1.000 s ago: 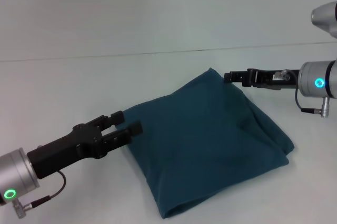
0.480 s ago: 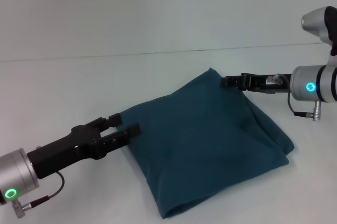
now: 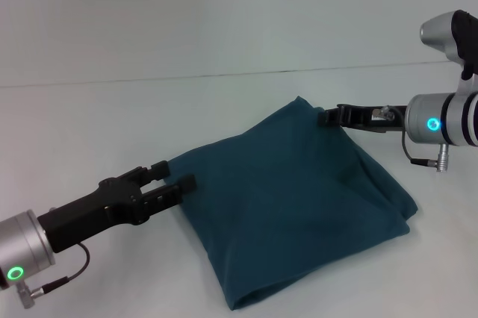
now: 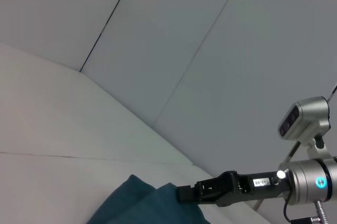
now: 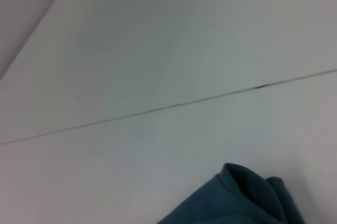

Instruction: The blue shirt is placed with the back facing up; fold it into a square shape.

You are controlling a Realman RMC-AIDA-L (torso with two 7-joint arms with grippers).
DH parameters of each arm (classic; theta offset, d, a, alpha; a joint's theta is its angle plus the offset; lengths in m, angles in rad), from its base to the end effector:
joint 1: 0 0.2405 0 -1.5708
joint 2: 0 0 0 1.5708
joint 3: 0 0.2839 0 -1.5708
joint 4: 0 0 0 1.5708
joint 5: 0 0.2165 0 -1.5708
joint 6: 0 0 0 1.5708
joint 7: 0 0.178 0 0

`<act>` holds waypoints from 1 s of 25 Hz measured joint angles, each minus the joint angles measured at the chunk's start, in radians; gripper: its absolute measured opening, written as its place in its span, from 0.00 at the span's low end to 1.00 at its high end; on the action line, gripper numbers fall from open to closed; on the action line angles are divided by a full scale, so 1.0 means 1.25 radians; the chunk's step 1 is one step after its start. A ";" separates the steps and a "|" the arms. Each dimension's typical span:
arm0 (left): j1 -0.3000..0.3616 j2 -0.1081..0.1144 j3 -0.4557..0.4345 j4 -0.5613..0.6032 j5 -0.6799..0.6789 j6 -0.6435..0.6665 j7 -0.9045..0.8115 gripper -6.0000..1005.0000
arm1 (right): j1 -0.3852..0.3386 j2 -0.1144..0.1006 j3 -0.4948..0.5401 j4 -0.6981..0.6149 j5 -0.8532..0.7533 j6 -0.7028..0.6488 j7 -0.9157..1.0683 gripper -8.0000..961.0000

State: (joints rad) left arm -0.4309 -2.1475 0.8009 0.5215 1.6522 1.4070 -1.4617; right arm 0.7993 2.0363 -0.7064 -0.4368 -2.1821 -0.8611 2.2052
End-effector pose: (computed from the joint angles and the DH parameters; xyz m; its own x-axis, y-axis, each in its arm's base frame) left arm -0.2756 0.3477 -0.0755 0.4739 0.4932 0.7295 0.7269 -0.6867 -0.0079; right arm 0.2862 0.4805 -0.0531 0.3124 -0.7585 -0.5719 -0.9489 -0.2209 -0.2254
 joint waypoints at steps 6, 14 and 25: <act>0.000 0.000 0.000 0.000 0.000 -0.002 0.000 0.78 | -0.005 0.009 0.004 -0.010 0.067 0.003 -0.066 0.20; 0.000 -0.001 0.000 -0.002 0.000 -0.002 -0.005 0.77 | 0.001 0.000 0.001 -0.032 0.122 -0.001 -0.096 0.01; 0.002 -0.005 0.000 -0.005 -0.002 -0.001 -0.008 0.76 | -0.001 0.010 -0.031 -0.022 0.119 0.065 -0.109 0.01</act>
State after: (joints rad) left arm -0.4282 -2.1539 0.8007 0.5149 1.6493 1.4052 -1.4711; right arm 0.7986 2.0482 -0.7451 -0.4643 -2.0331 -0.7804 2.0695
